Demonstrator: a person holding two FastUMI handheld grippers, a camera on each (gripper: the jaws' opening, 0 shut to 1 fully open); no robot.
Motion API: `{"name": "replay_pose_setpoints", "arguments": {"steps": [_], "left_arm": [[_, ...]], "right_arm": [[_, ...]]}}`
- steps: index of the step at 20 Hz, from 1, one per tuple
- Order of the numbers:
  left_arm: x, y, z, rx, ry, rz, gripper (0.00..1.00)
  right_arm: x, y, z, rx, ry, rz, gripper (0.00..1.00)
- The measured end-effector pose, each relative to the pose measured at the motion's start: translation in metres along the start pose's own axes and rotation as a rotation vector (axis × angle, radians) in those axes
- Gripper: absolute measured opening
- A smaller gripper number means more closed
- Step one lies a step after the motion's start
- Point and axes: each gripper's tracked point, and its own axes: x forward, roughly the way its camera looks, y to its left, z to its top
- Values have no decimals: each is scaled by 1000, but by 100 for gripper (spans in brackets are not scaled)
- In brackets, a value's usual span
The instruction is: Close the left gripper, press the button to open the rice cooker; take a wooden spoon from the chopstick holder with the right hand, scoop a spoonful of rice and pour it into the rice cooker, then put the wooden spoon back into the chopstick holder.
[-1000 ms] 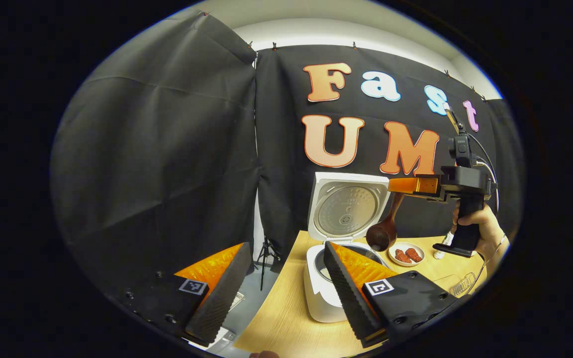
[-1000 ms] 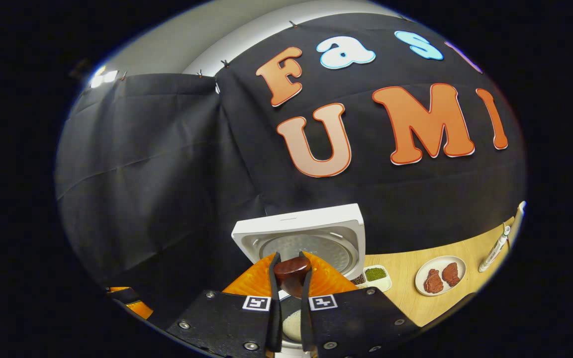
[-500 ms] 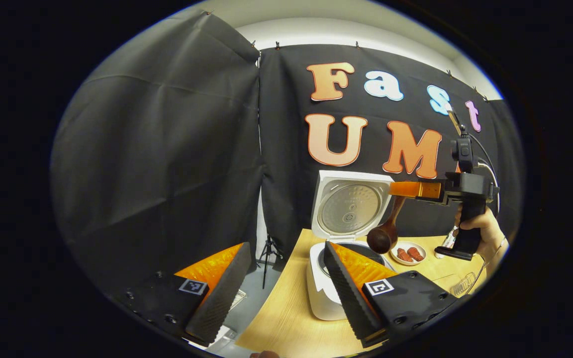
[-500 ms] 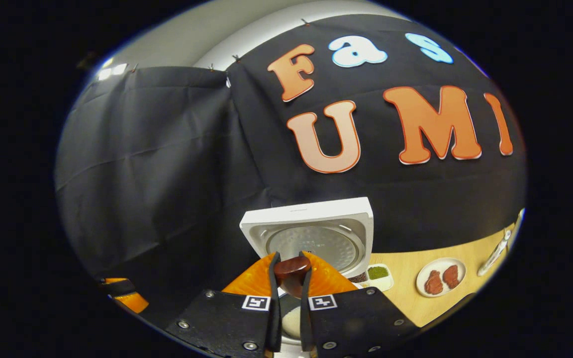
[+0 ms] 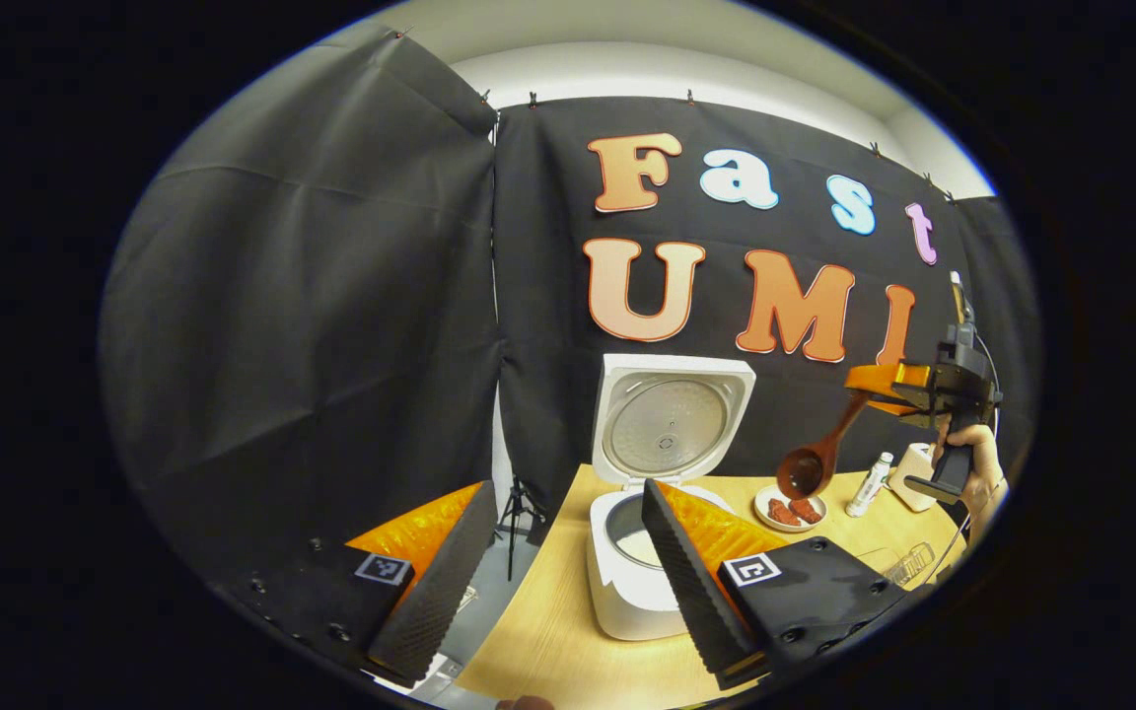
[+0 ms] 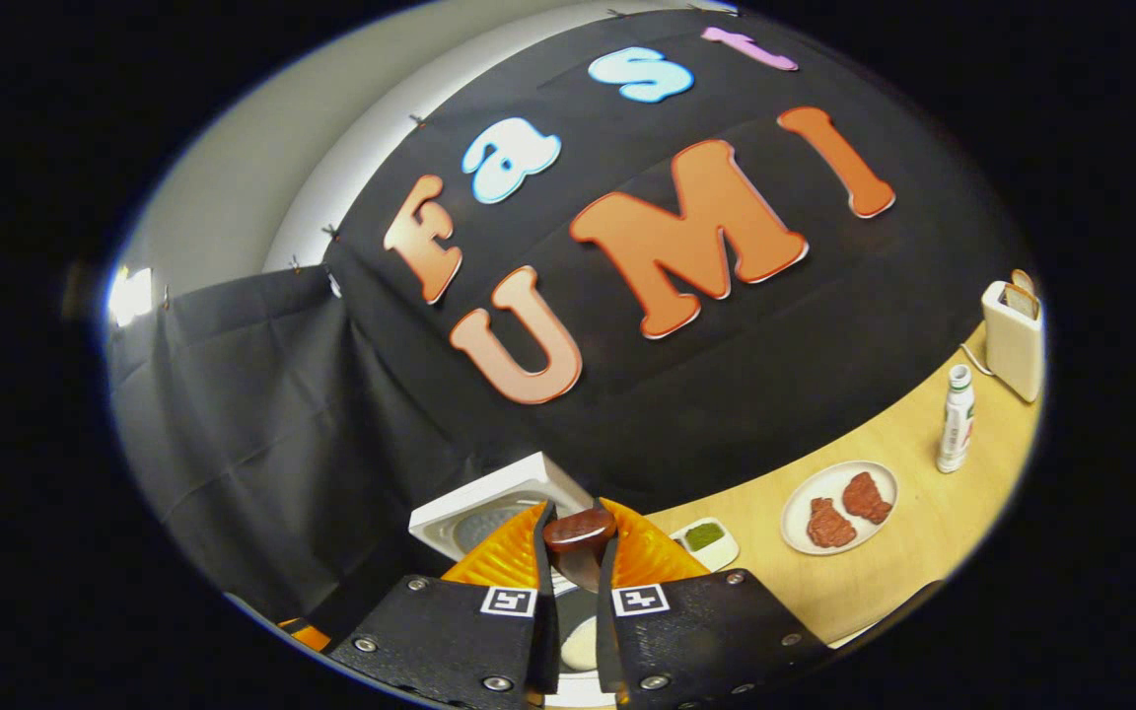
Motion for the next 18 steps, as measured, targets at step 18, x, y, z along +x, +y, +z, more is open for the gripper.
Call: {"name": "replay_pose_setpoints", "arguments": {"steps": [18], "left_arm": [[7, -69, 28, 12, -52, -68, 99]], "right_arm": [[-231, -295, 64, 183, -193, -456, 14]]}}
